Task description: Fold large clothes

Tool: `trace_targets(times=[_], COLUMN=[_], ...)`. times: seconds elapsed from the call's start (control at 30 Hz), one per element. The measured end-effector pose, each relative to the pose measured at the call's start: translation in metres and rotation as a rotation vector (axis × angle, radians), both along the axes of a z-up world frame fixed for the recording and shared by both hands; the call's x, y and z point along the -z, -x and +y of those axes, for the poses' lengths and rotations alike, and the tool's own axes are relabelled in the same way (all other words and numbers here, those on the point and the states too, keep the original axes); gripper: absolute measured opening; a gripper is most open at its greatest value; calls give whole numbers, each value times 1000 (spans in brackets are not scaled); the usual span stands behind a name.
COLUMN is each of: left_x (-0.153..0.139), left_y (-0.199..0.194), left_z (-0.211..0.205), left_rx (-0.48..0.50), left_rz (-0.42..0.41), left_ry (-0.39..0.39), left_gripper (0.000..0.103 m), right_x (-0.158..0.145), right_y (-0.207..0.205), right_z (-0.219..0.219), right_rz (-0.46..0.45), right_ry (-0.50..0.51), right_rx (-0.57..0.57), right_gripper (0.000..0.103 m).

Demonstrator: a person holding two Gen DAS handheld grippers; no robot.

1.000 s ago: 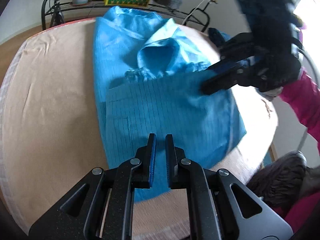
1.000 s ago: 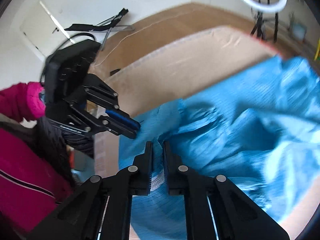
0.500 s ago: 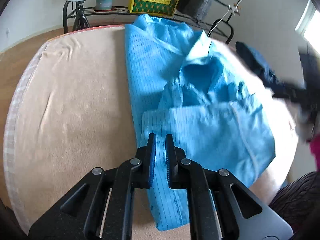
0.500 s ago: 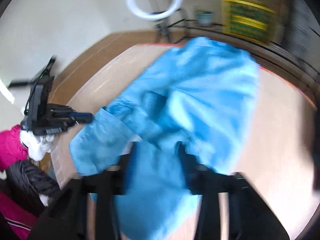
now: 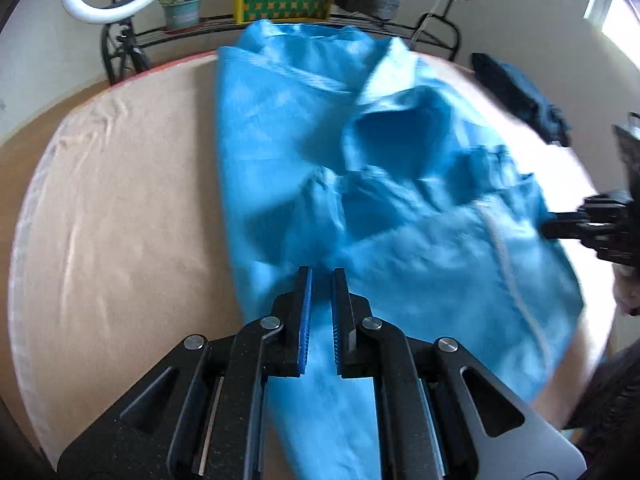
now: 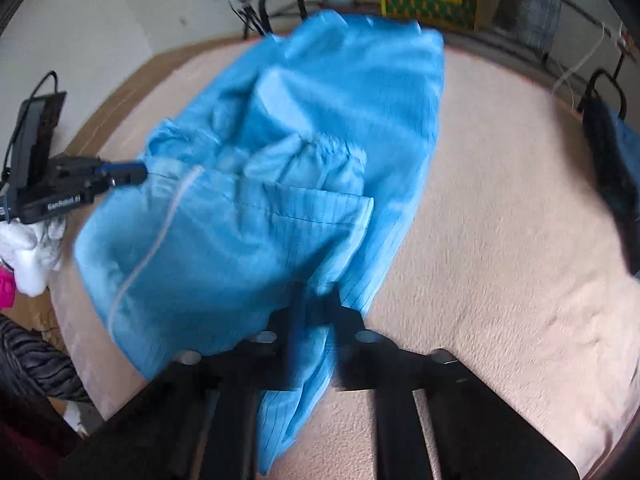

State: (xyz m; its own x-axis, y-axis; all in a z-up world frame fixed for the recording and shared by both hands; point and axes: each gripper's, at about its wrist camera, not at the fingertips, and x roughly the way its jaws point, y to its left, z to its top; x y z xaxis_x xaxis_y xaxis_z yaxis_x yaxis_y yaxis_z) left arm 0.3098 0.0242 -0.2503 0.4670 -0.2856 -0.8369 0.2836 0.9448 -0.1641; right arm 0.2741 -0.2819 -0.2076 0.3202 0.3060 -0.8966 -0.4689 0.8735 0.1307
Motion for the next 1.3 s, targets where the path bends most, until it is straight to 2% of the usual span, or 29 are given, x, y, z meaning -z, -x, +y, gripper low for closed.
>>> trace_targets(times=[0.07,0.23,0.4,0.5,0.53,0.57,0.6,0.67,0.7,0.73,0.77,0.8,0.83,0.87,0.9,1.0,1.1,1.17,1.3], left_x=[0,-22,-35,-31,-29,-28,-24,-14,-9,-3,3,7,9,9,7,11,17,12,-5], left_y=[-5,-3,17,23,26,29,29,28,27,24,23,21,20,19,19,18,19,21,19], left_z=[10,54,67,59,53,47,37,26,23,22,21,22,23,25,28,30,36,42,63], left_rx=[-41,-142,-138,-107,-87,-72,-47,-24,-22,-20,-25,-40,-45,-54,-62,-88,-111,-128,-174], left_rz=[-3,-23,-33,9,15,20,29,53,74,96,116,125,130,125,110,72,76,56,24], left_ry=[7,83,115,147,149,143,116,87,87,95,100,98,99,110,112,32,40,18,68], left_gripper=[6,6,6,13,16,28,37,38,38,38,32,13,8,8,6,4,4,4,4], right_x=[-3,-1,-20,-19,-20,-20,-22,-22,-19,-16,-13,-11,-8,-7,-6,-3,9,9,-5], right_y=[0,0,9,4,5,4,9,10,8,6,4,2,0,-1,-2,-5,-10,-8,-2], right_z=[-14,-32,-39,-48,-50,-53,-54,-56,-53,-50,-46,-41,-37,-29,-24,-13,-6,-3,-14], right_rz=[0,0,-35,15,25,43,47,47,56,69,82,90,95,83,69,26,29,17,14], right_ry=[-49,-58,-142,-174,-183,-198,-206,-198,-197,-203,-215,-217,-208,-180,-149,-72,-7,15,-43], right_rx=[28,78,88,123,132,142,147,153,146,137,128,123,116,104,97,83,80,63,69], right_gripper=[4,3,3,5,10,14,26,36,36,36,36,35,30,15,9,7,7,7,8])
